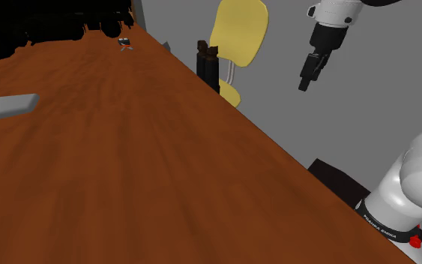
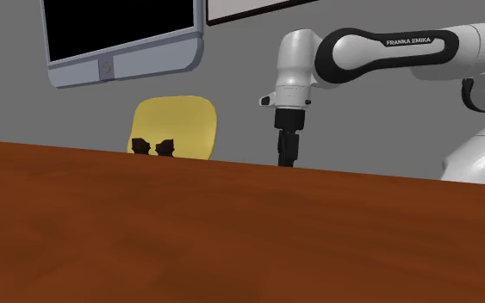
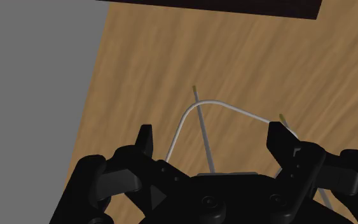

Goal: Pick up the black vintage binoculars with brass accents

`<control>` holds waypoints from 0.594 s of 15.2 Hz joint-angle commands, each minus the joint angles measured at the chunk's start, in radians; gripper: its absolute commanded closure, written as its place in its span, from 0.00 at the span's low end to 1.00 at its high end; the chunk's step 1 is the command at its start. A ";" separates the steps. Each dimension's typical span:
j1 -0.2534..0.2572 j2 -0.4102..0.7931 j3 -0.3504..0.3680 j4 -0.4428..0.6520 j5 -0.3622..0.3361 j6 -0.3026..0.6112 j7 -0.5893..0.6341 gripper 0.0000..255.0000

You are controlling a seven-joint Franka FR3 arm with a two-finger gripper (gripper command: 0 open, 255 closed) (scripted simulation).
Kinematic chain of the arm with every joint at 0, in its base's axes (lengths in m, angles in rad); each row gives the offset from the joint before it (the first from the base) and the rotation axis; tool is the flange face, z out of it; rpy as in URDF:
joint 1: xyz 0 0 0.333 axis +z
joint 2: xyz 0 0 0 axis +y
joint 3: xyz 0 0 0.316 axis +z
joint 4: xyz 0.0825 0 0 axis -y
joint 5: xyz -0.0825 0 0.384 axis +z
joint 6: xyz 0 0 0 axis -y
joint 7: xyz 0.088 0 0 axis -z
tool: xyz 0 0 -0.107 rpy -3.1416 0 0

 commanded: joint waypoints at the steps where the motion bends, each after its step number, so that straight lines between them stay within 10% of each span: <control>1: 0.000 0.000 0.000 0.000 0.000 0.000 0.000 0.00; 9: 0.037 0.293 0.079 0.292 0.037 -0.012 0.071 0.00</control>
